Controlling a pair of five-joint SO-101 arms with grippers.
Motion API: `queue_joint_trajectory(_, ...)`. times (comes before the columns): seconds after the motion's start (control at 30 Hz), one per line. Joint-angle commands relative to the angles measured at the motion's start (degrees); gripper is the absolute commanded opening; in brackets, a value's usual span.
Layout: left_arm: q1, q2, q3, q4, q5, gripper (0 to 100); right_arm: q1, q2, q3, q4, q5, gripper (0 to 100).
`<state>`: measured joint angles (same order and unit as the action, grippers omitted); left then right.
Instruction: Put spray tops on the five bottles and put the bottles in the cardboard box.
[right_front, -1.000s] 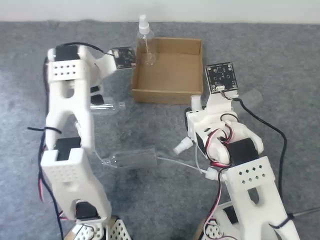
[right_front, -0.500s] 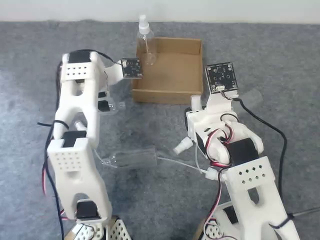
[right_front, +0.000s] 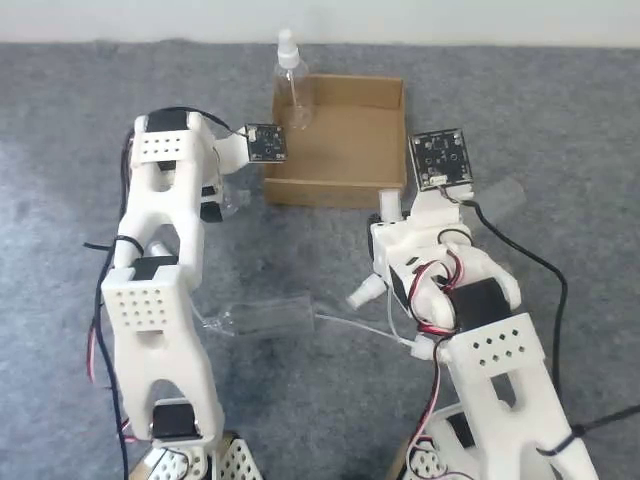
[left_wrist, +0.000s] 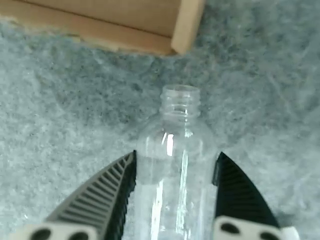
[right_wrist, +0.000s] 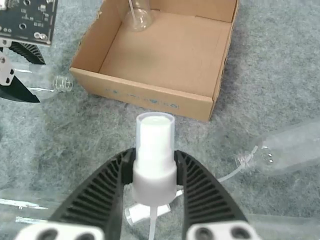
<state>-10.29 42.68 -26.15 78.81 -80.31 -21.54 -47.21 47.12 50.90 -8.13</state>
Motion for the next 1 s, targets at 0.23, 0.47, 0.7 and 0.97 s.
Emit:
queue_joint_trajectory(0.23,0.3,4.0,-0.7,-0.8,-0.4,23,0.9,-2.0,-0.3,-2.9,-0.1,3.3)
queue_joint_trajectory(0.47,0.4,4.1,-5.1,6.9,-0.2,26,0.9,-2.0,-0.2,-2.9,-0.1,3.3)
queue_joint_trajectory(0.7,1.4,5.5,-17.2,15.0,1.8,26,0.9,-2.1,-0.2,-2.9,-0.1,3.3)
queue_joint_trajectory(0.97,5.0,8.3,-17.3,12.2,6.4,26,0.9,-2.1,-0.2,-2.8,0.0,3.3)
